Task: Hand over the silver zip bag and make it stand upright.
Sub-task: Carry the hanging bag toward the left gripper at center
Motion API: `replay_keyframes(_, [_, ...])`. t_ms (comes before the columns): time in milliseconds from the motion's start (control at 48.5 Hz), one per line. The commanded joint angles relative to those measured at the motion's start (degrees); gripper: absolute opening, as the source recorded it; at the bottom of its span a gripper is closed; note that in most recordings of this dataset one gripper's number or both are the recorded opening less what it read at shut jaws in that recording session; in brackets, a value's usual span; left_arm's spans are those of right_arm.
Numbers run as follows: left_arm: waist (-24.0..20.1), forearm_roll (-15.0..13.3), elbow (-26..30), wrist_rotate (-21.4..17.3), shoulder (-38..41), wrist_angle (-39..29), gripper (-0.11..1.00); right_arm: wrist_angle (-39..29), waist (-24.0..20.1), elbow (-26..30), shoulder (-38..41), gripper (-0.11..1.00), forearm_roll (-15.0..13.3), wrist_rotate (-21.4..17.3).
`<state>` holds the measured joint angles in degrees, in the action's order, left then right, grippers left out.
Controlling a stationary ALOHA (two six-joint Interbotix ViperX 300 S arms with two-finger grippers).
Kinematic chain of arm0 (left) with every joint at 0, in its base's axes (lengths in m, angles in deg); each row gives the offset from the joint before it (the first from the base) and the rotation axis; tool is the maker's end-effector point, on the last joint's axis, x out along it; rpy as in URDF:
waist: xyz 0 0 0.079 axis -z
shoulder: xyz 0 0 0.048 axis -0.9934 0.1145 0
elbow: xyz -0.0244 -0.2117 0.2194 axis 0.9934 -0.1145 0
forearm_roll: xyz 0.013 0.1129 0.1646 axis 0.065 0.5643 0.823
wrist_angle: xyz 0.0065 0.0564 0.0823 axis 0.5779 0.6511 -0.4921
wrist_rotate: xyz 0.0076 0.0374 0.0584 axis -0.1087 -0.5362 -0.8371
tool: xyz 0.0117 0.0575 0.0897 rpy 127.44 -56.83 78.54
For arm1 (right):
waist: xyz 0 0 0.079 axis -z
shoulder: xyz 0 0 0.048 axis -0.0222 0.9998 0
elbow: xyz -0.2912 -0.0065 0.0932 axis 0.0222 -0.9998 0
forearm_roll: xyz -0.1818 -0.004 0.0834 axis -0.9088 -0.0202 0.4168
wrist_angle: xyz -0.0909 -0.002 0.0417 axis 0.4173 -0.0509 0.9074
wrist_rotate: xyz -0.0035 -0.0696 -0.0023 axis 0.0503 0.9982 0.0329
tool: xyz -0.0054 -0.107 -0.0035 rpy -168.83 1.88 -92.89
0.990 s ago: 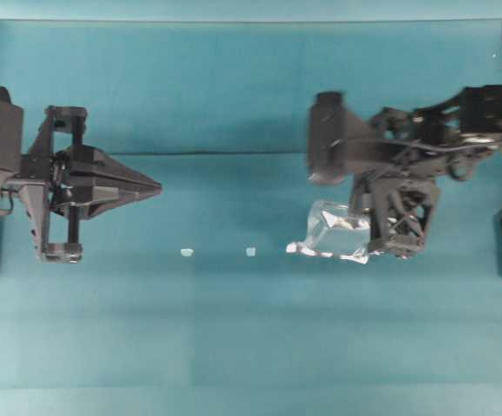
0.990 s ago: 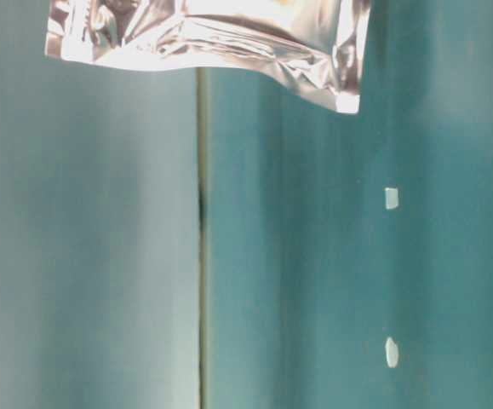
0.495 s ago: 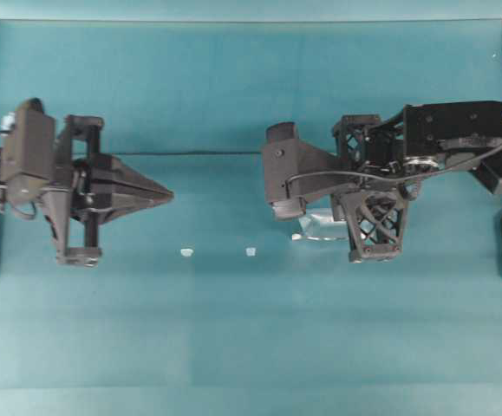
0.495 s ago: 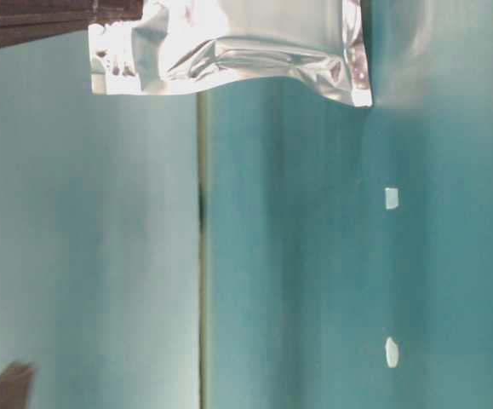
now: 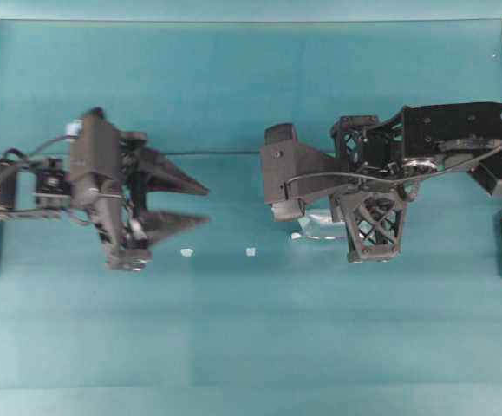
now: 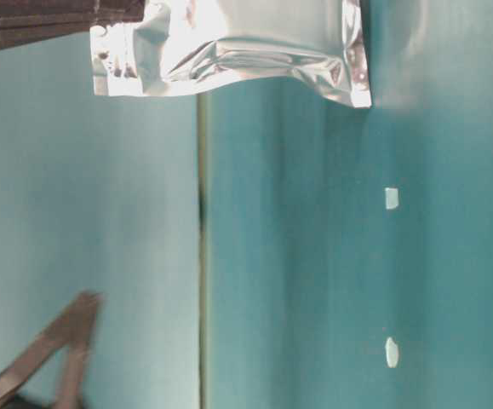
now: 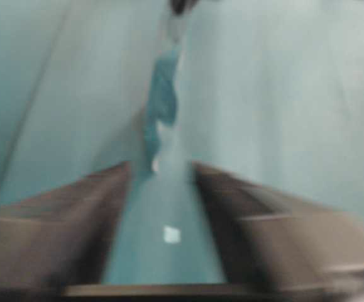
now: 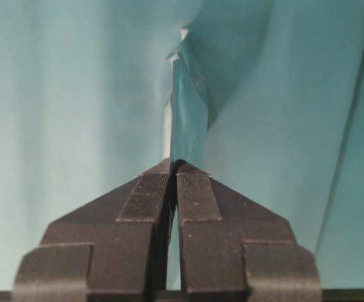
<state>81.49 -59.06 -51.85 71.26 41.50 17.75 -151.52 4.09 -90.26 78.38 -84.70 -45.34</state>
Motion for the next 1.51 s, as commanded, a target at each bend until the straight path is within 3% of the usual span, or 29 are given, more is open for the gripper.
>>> replay_keyframes(0, [-0.35,0.00,1.14,0.88,0.53,0.35,0.83,0.18,-0.18,0.70,-0.70,0.02,-0.09,0.18])
replay_keyframes(83, [-0.35,0.00,0.79,1.41,0.53,0.35,0.95,0.00,-0.18,1.14,-0.53,0.02,-0.09,0.26])
replay_keyframes(206, [-0.26,0.00,-0.35,1.58,-0.18,0.26,0.90,0.00,-0.18,2.90,0.18,0.02,-0.09,0.35])
replay_keyframes(825, [-0.35,0.00,-2.64,1.67,-1.32,0.35,0.91,0.09,-0.35,15.82,8.61,0.02,-0.09,0.62])
replay_keyframes(1217, [-0.70,0.00,-3.43,1.58,-0.97,0.35,0.91,0.26,-0.53,20.48,12.57,0.02,0.00,0.44])
replay_keyframes(1485, [-1.49,0.00,-5.62,1.67,4.57,4.04,0.91,0.26,-1.49,20.65,13.97,0.02,-0.09,0.26])
